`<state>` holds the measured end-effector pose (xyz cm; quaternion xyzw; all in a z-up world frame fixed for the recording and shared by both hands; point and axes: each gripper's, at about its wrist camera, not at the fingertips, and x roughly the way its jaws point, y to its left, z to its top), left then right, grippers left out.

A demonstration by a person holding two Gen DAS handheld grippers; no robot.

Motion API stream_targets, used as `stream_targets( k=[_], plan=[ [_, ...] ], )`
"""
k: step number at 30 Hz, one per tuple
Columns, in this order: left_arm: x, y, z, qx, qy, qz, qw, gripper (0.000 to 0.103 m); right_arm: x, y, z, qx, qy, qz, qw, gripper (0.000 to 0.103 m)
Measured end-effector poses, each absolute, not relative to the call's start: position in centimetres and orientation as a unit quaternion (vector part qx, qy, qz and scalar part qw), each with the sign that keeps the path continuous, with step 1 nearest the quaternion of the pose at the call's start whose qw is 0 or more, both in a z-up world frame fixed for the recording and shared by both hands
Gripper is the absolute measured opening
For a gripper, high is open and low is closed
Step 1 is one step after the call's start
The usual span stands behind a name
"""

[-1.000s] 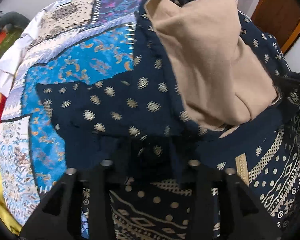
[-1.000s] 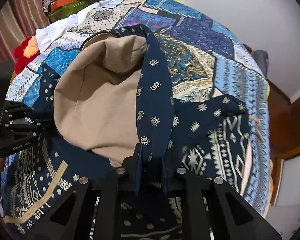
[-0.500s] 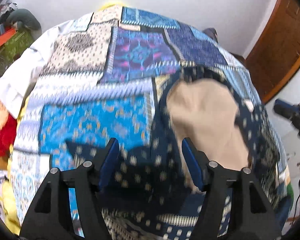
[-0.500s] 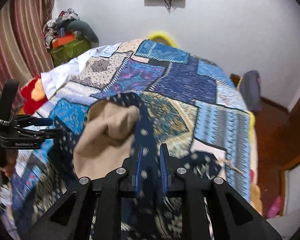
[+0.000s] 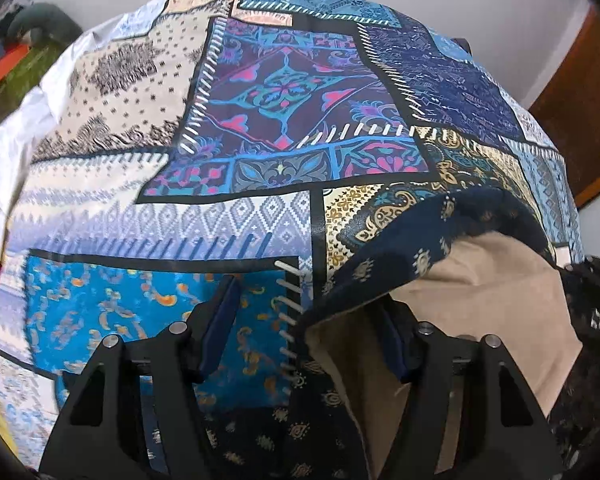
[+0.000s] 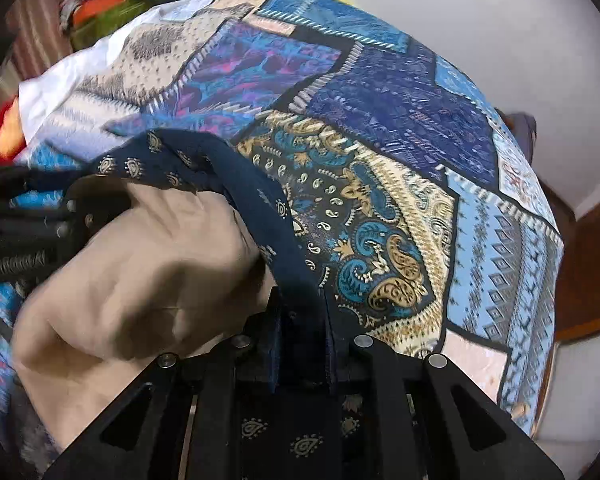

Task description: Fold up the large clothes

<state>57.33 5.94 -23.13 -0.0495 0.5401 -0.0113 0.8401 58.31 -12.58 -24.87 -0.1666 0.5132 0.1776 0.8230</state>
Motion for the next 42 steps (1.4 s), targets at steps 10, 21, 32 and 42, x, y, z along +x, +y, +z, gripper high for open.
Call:
stream_targets(
  k=[10,21,32,42],
  plan=[
    [54.6,4.2,-18.6,-0.039,0.481,-0.056,0.874,0.005,58.3,-14.3,-23.2,-0.073,0.507,0.231,0.827,0.012],
    [42.7,2.6,-11.2,-0.011,0.43,-0.153,0.89,0.005,48.2,-16.9,-14.6,-0.042,0.461,0.311,0.83,0.012],
    [32.0,-0.4,-18.5,0.053,0.52,-0.193,0.83,0.005,37.3,-19.4,-14.8,-0.063,0.498,0.296,0.813,0.012],
    [29.5,3.9,-18.9,0.0,0.562,-0.174,0.809,0.063,35.0,-25.1,-14.1,-0.034,0.522,0.244,0.817,0.012]
  ],
)
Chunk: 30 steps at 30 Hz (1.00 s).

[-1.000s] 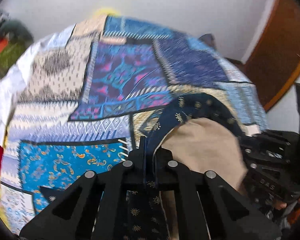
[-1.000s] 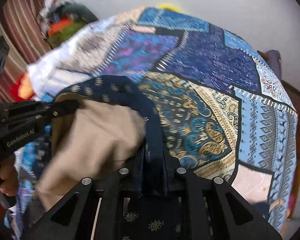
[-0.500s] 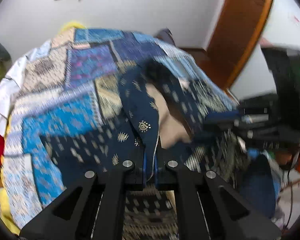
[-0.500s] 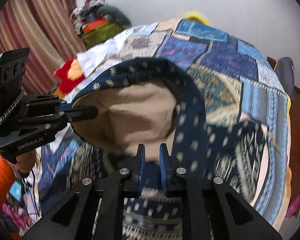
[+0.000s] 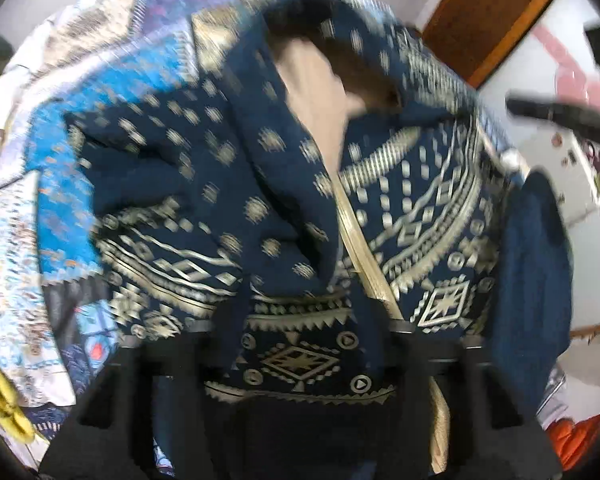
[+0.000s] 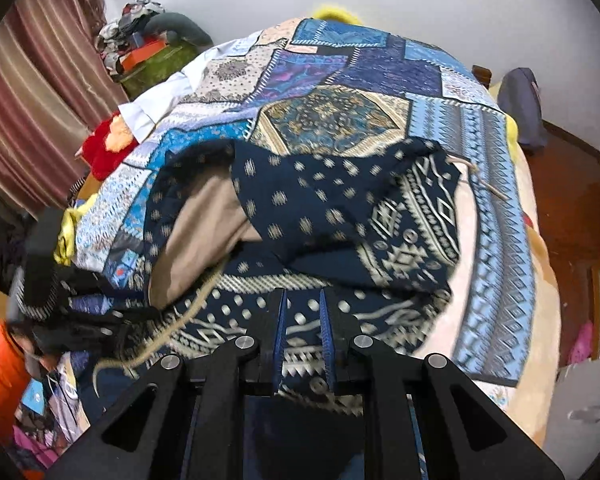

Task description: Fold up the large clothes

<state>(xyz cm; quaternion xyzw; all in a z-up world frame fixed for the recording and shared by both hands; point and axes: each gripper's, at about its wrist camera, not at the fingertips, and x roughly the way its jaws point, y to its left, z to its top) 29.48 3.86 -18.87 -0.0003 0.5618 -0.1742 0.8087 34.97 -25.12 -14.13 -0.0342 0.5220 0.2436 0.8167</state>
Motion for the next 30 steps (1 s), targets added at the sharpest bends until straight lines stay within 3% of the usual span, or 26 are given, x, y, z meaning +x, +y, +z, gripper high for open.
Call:
stream_targets(
  k=[1,3,7,12,14,15,16,24,30],
  plan=[
    [29.3,4.3,-18.1,-0.003,0.549,-0.167,0.819,0.071,34.8,-25.3,-14.1,-0.038,0.522,0.242,0.817,0.012],
    [30.1,5.3,-16.2,-0.014,0.523,-0.144,0.84,0.077,34.7,-25.8,-14.2,-0.044,0.522,0.236,0.819,0.012],
    [33.8,6.6,-14.5,-0.031,0.498,-0.101,0.861,0.077,35.1,-26.3,-14.8,-0.031,0.526,0.225,0.82,0.012],
    [40.1,4.5,-16.0,-0.042,0.506,-0.098,0.856,0.077,35.8,-26.5,-15.9,0.006,0.536,0.226,0.814,0.012],
    [42.2,3.5,-17.2,-0.037,0.515,-0.091,0.852,0.063,35.9,-26.9,-16.2,0.011,0.536,0.222,0.814,0.012],
    [43.0,2.7,-17.7,-0.021,0.514,-0.086,0.853,0.026,35.9,-27.0,-16.2,0.012,0.536,0.219,0.815,0.012],
    [43.4,2.0,-18.2,-0.006,0.52,-0.091,0.849,0.006,35.9,-27.3,-16.2,0.012,0.535,0.215,0.817,0.012],
    [37.0,-3.6,-13.7,0.049,0.444,-0.204,0.871,0.006,35.4,-31.0,-13.9,0.014,0.511,0.178,0.841,0.012],
    [31.1,-7.8,-13.2,0.094,0.448,-0.286,0.842,0.006,34.6,-32.0,-11.4,0.052,0.494,0.188,0.847,0.012]
  ],
)
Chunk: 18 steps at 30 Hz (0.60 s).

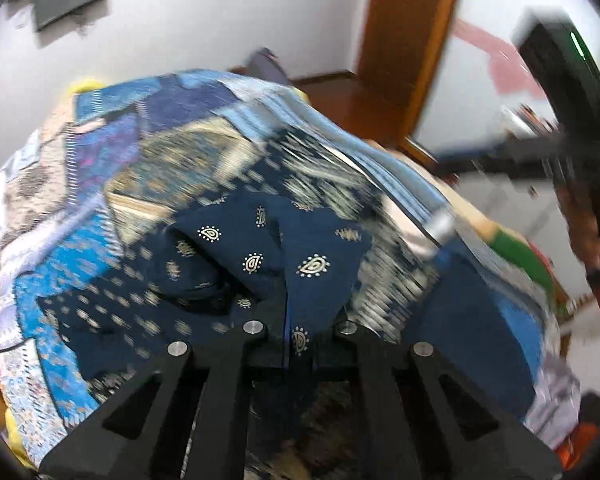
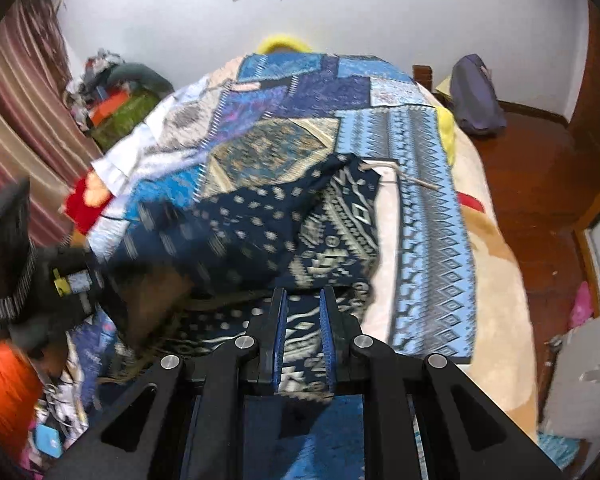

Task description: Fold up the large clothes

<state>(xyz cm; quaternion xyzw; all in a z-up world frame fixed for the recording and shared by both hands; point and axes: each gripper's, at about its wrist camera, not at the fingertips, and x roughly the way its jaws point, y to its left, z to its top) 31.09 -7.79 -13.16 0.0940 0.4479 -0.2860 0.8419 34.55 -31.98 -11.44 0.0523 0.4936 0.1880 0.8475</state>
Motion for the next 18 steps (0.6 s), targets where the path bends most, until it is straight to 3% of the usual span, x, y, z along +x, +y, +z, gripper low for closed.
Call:
stream_targets(
  k=[3,5,8,10,15,18],
  plan=[
    [29.2,-8.5,-15.2,0.093,0.488,-0.302,0.813,0.007,33.7,-30.8,-10.6,0.056,0.487,0.207,0.846,0.012],
    [28.0,-8.1,-16.5,0.091,0.51,-0.299,0.801,0.014,33.0,-29.4,-10.3,0.04,0.483,0.217,0.847,0.012],
    [26.6,-6.5,-17.1,0.076,0.53,-0.283,0.796,0.037,32.0,-27.1,-10.1,0.009,0.48,0.229,0.847,0.012],
    [26.4,-4.5,-16.5,0.055,0.526,-0.268,0.805,0.058,31.7,-25.6,-10.2,-0.01,0.481,0.237,0.844,0.012],
    [26.2,1.0,-13.2,0.012,0.489,-0.204,0.848,0.072,31.3,-22.0,-10.4,-0.044,0.477,0.258,0.839,0.012],
    [27.4,3.0,-12.6,0.021,0.468,-0.144,0.872,0.073,31.6,-20.0,-10.7,-0.048,0.477,0.272,0.834,0.012]
  ],
)
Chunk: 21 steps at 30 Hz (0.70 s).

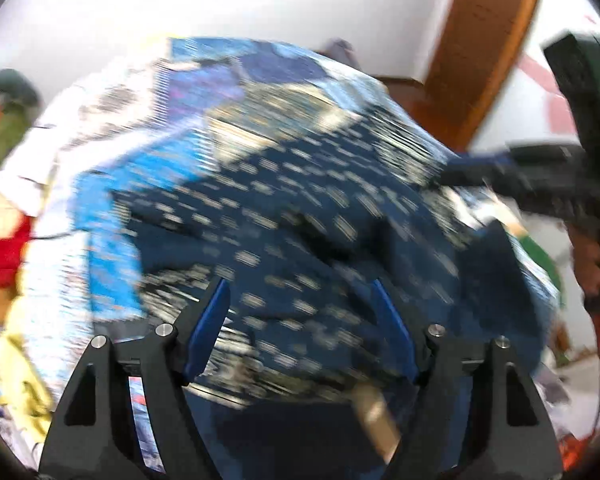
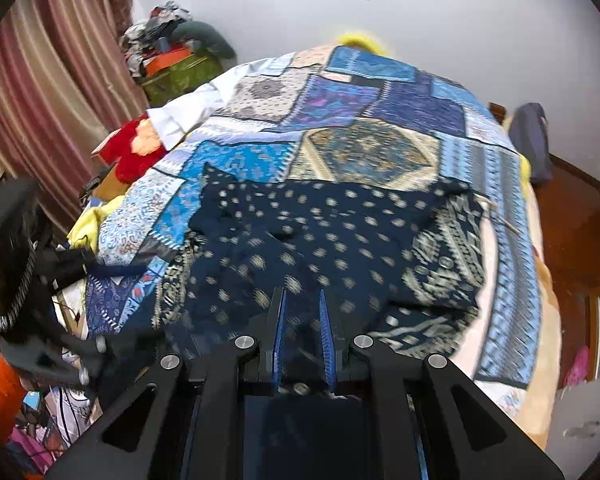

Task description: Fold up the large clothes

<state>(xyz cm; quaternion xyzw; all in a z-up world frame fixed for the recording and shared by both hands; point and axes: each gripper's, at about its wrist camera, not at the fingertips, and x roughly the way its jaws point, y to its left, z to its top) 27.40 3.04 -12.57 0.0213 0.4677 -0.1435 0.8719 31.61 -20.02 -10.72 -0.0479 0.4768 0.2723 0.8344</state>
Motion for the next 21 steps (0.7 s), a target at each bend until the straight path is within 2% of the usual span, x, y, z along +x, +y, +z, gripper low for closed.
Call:
stream_targets(
  k=[5,10,11,12,13,18,21],
  plan=[
    [31.2,4.5,-14.7,-0.011,0.477,-0.108,0.872,0.076,33.2,-16.7,-13.4,-0.066,0.503,0.282,0.814,0.012],
    [34.4,3.7,-23.6,0.03,0.57,-0.073,0.818,0.076,34.4,-14.7,-20.7,-0.187,0.555,0.234,0.776,0.012],
    [34.6,3.7,-25.6,0.036,0.59,-0.067,0.804,0.079,34.4,-14.6,-22.1,-0.217,0.56,0.227,0.766,0.012],
    [34.3,4.2,-26.3,0.025,0.584,-0.069,0.808,0.088,34.0,-14.9,-22.8,-0.227,0.55,0.238,0.768,0.012],
    [34.1,4.9,-26.5,0.012,0.573,-0.06,0.817,0.098,33.6,-15.3,-22.7,-0.228,0.538,0.247,0.773,0.012],
    [33.8,7.8,-27.5,-0.053,0.589,-0.064,0.804,0.099,33.1,-16.5,-22.4,-0.245,0.526,0.242,0.777,0.013],
    [32.9,8.4,-27.5,-0.049,0.582,-0.066,0.809,0.099,32.7,-16.9,-22.5,-0.249,0.522,0.232,0.782,0.014]
  ],
)
